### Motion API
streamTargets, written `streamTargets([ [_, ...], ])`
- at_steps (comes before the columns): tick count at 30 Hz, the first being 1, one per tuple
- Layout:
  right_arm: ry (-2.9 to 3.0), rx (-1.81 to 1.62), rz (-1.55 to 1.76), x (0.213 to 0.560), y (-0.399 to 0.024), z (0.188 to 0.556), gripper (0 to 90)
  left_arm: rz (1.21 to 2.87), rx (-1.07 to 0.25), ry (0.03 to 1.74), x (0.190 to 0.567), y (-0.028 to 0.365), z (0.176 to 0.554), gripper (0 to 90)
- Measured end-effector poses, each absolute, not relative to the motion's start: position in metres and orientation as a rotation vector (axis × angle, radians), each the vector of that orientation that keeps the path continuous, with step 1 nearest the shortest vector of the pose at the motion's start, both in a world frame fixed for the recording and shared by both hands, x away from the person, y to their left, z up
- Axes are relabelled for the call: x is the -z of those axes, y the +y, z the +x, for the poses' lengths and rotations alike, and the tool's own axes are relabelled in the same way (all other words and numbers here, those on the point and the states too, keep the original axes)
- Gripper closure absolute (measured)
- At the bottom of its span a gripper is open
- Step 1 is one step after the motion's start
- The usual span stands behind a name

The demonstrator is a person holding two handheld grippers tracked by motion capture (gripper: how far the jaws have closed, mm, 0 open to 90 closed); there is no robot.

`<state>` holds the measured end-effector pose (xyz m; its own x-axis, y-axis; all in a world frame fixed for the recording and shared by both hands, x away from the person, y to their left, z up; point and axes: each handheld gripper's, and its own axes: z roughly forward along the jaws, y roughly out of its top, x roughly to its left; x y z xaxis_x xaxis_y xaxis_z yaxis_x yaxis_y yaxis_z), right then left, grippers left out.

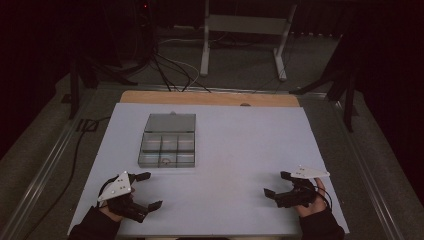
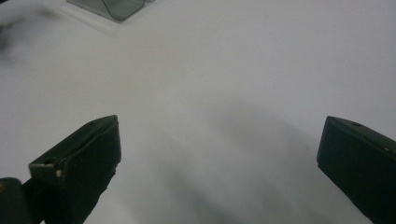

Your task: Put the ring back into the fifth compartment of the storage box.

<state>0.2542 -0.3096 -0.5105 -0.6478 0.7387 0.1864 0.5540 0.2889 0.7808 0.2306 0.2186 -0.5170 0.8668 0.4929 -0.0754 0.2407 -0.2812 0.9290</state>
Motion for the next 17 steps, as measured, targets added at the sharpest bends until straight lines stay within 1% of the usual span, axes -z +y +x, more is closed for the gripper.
streamTargets([
  [5, 2.307, -1.260, 1.248, 0.515, -0.321, 0.250, 0.0, 1.872, -0.269, 0.549, 0.517, 0.219, 0.231, 0.7],
  [17, 2.277, -1.231, 1.254, 0.515, -0.323, 0.251, 0.0, 1.877, -0.269, 0.544, 0.517, 0.218, 0.232, 0.6],
])
